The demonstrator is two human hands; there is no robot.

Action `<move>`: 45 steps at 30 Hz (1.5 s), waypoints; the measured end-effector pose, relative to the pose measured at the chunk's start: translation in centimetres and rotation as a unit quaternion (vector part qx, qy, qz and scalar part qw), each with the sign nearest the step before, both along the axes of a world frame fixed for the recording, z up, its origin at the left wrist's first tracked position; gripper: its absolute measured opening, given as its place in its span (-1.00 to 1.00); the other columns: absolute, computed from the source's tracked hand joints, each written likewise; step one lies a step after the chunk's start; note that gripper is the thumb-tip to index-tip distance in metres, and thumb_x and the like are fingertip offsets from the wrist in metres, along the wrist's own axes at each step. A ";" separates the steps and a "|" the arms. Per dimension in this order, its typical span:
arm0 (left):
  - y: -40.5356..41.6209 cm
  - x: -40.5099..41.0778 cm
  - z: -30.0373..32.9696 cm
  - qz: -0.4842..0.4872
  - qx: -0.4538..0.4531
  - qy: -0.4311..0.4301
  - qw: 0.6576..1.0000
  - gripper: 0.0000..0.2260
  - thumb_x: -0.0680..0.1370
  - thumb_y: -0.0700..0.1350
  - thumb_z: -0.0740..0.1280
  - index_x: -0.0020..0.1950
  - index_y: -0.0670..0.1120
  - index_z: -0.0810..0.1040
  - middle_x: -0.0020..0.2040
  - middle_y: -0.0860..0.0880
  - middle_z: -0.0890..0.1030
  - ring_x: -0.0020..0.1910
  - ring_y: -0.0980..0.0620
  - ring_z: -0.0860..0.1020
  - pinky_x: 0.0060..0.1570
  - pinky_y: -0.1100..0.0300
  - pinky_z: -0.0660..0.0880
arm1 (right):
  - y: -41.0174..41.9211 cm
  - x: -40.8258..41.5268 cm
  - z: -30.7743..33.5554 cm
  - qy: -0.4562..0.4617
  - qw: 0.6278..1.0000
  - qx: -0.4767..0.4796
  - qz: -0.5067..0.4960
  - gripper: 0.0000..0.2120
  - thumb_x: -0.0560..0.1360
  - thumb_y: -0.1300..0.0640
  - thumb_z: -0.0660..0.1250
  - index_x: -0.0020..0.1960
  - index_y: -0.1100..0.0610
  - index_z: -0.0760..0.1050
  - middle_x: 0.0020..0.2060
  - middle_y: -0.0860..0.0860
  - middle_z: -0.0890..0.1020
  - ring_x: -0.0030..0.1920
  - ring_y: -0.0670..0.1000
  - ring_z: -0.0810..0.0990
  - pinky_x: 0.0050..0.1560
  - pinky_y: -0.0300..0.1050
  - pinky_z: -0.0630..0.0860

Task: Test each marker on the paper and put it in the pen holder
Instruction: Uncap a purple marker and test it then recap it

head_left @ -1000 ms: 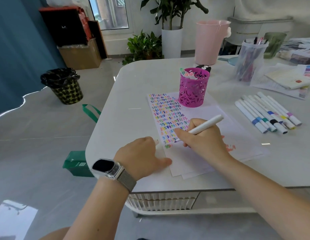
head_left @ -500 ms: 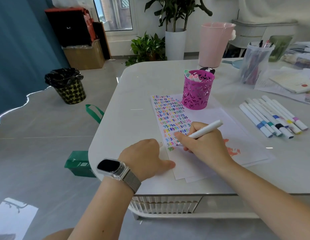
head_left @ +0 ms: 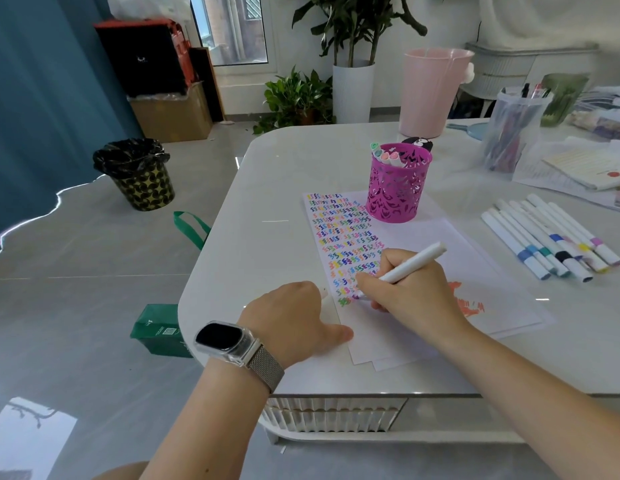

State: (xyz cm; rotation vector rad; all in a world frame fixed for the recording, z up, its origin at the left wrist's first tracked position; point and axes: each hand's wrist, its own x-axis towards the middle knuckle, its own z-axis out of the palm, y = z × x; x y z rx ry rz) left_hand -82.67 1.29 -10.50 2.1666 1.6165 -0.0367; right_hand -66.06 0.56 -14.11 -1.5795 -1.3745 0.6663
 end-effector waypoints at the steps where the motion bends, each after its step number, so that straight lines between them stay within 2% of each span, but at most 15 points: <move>1: 0.0 0.0 0.0 0.000 0.000 -0.002 1.000 -0.59 0.42 0.23 0.35 -0.10 -0.10 0.38 0.01 -0.07 0.56 -0.10 -0.12 0.62 -0.07 0.05 0.54 | 0.0 0.0 0.0 -0.003 1.000 -0.001 0.000 -0.62 0.36 0.19 0.46 -0.43 0.12 0.27 -0.63 -0.08 0.43 -0.43 0.08 0.62 -0.48 -0.25 0.36; 4: 0.1 -0.1 0.0 -0.001 -0.003 -0.001 1.000 -0.59 0.43 0.23 0.35 -0.11 -0.10 0.37 -0.01 -0.07 0.55 -0.20 -0.09 0.56 -0.11 0.09 0.52 | 0.1 0.0 0.4 0.000 1.000 -0.012 0.008 -0.64 0.36 0.14 0.49 -0.41 0.14 0.32 -0.57 0.01 0.51 -0.47 0.01 0.61 -0.43 -0.20 0.43; 7: 0.0 -0.1 0.2 0.000 -0.006 -0.003 1.000 -0.59 0.43 0.24 0.34 -0.17 -0.08 0.33 -0.06 -0.04 0.53 -0.26 -0.05 0.51 -0.13 0.09 0.51 | 0.2 0.0 1.0 0.042 0.999 -0.015 -0.017 -0.64 0.38 0.03 0.51 -0.36 0.18 0.39 -0.54 0.04 0.57 -0.59 -0.16 0.47 -0.51 -0.28 0.38; 11: -0.2 -0.3 0.4 -0.004 -0.008 -0.026 1.000 -0.62 0.44 0.23 0.33 -0.21 -0.03 0.29 -0.14 0.02 0.47 -0.24 -0.04 0.51 -0.13 0.07 0.52 | 0.2 0.8 2.3 0.175 0.983 0.005 -0.059 -0.69 0.38 0.03 0.51 -0.37 0.14 0.46 -0.60 -0.04 0.49 -0.61 -0.08 0.36 -0.56 -0.26 0.29; 15: -0.7 0.1 0.6 -0.017 0.061 -0.066 0.996 -0.66 0.50 0.23 0.22 -0.26 0.04 0.21 -0.28 0.14 0.35 -0.33 0.10 0.36 -0.24 0.15 0.35 | -0.2 1.6 4.2 0.260 0.964 0.020 -0.048 -0.83 0.44 0.11 0.46 -0.25 0.17 0.55 -0.51 -0.03 0.58 -0.51 -0.09 0.47 -0.52 -0.25 0.39; 20: -1.1 0.8 0.7 -0.016 0.067 -0.198 0.978 -0.73 0.48 0.18 -0.01 -0.31 0.05 0.22 -0.39 0.05 0.34 -0.31 -0.07 0.34 -0.23 0.03 0.35 | -0.7 2.4 6.0 0.344 0.938 -0.014 -0.037 -0.73 0.55 0.11 0.26 -0.26 0.16 0.61 -0.43 0.08 0.62 -0.50 -0.04 0.49 -0.52 -0.23 0.40; 23: -1.0 1.5 0.6 -0.029 0.092 -0.219 0.971 -0.71 0.59 0.10 -0.02 -0.28 0.01 0.20 -0.41 0.02 0.37 -0.37 -0.08 0.34 -0.29 0.00 0.32 | -1.1 2.5 6.3 0.349 0.936 -0.031 -0.013 -0.71 0.51 0.21 0.21 -0.34 0.16 0.58 -0.49 0.09 0.58 -0.51 -0.01 0.46 -0.53 -0.23 0.38; 25: -1.0 1.7 0.5 -0.033 0.143 -0.199 0.969 -0.74 0.60 0.09 -0.03 -0.21 0.02 0.27 -0.35 0.05 0.47 -0.33 -0.01 0.45 -0.25 0.02 0.42 | -1.2 2.2 6.4 0.339 0.940 -0.036 0.000 -0.65 0.51 0.24 0.19 -0.41 0.14 0.56 -0.52 0.08 0.57 -0.53 0.00 0.44 -0.53 -0.23 0.37; 28: -0.9 1.8 0.4 -0.033 0.192 -0.197 0.961 -0.75 0.59 0.12 -0.01 -0.10 0.04 0.37 -0.23 0.12 0.55 -0.22 0.07 0.52 -0.13 0.02 0.49 | -1.2 1.9 6.3 0.321 0.946 -0.041 0.023 -0.78 0.51 0.26 0.19 -0.29 0.24 0.47 -0.50 0.07 0.60 -0.55 -0.02 0.42 -0.54 -0.23 0.36; 31: -0.6 1.6 0.5 -0.024 0.193 -0.197 0.961 -0.82 0.61 0.07 0.06 -0.09 0.07 0.39 -0.19 0.14 0.57 -0.25 0.11 0.51 -0.15 0.02 0.50 | -1.2 1.8 6.2 0.303 0.952 -0.032 0.036 -0.83 0.51 0.24 0.24 -0.24 0.24 0.44 -0.50 0.05 0.60 -0.55 -0.03 0.42 -0.53 -0.23 0.37; 36: -0.7 1.5 0.5 -0.032 0.182 -0.184 0.965 -0.83 0.60 0.09 0.07 -0.05 0.09 0.40 -0.16 0.15 0.58 -0.27 0.11 0.54 -0.15 0.02 0.52 | -1.2 1.8 6.1 0.301 0.953 -0.015 0.033 -0.85 0.52 0.24 0.25 -0.21 0.25 0.42 -0.54 0.02 0.57 -0.57 -0.04 0.41 -0.54 -0.23 0.37; 41: -0.7 1.7 0.8 -0.040 0.192 -0.203 0.959 -0.87 0.58 0.02 0.18 0.08 0.10 0.47 -0.15 0.14 0.59 -0.25 0.08 0.55 -0.14 0.00 0.52 | -1.1 1.9 5.6 0.278 0.959 -0.014 0.043 -0.73 0.49 0.23 0.33 -0.37 0.17 0.40 -0.52 0.08 0.56 -0.56 -0.02 0.44 -0.53 -0.22 0.37; 45: -0.6 1.6 1.4 -0.030 0.203 -0.272 0.940 -0.92 0.54 -0.03 0.25 0.00 0.12 0.50 -0.22 0.19 0.62 -0.35 0.11 0.53 -0.23 0.09 0.52 | -1.0 1.9 5.9 0.299 0.954 -0.003 0.033 -0.68 0.45 0.20 0.41 -0.41 0.15 0.39 -0.54 0.06 0.55 -0.56 -0.03 0.43 -0.55 -0.25 0.35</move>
